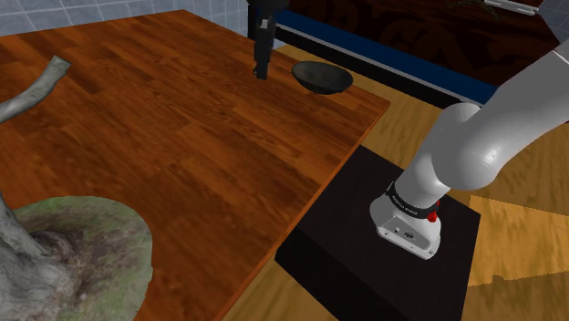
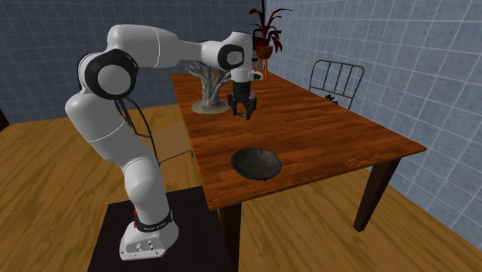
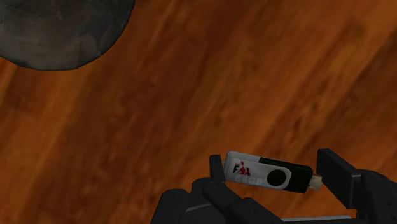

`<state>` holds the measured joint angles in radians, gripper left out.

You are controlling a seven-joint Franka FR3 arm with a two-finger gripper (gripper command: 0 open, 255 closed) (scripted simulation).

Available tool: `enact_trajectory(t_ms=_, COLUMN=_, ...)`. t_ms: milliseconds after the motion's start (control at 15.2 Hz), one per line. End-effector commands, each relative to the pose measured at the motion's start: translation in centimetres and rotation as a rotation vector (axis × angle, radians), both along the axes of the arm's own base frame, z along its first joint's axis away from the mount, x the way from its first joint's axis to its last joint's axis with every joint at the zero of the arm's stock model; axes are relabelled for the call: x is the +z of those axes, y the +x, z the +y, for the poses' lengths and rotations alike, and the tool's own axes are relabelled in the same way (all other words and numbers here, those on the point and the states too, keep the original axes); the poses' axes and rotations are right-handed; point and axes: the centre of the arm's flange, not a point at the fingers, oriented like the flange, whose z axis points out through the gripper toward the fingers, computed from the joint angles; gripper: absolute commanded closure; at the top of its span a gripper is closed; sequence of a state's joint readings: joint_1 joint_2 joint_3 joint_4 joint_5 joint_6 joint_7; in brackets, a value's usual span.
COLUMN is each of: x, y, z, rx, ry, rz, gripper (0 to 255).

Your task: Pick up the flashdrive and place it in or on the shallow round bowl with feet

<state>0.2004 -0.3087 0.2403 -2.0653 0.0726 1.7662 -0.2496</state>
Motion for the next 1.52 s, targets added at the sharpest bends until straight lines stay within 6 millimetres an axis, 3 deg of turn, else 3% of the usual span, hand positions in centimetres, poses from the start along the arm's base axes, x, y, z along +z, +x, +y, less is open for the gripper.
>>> enact_trajectory(t_ms=0, x=0.1, y=-0.4, z=-2.6, rx=0.002, ry=0.001, rz=0.000, gripper=255)
enact_trajectory(t_ms=1122, x=0.3, y=-2.2, z=-24.8, rx=0.002, ry=0.001, rz=0.000, gripper=255)
enact_trajectory(t_ms=1452, x=-2.4, y=-2.2, z=-24.8, rx=0.002, ry=0.001, rz=0.000, gripper=255)
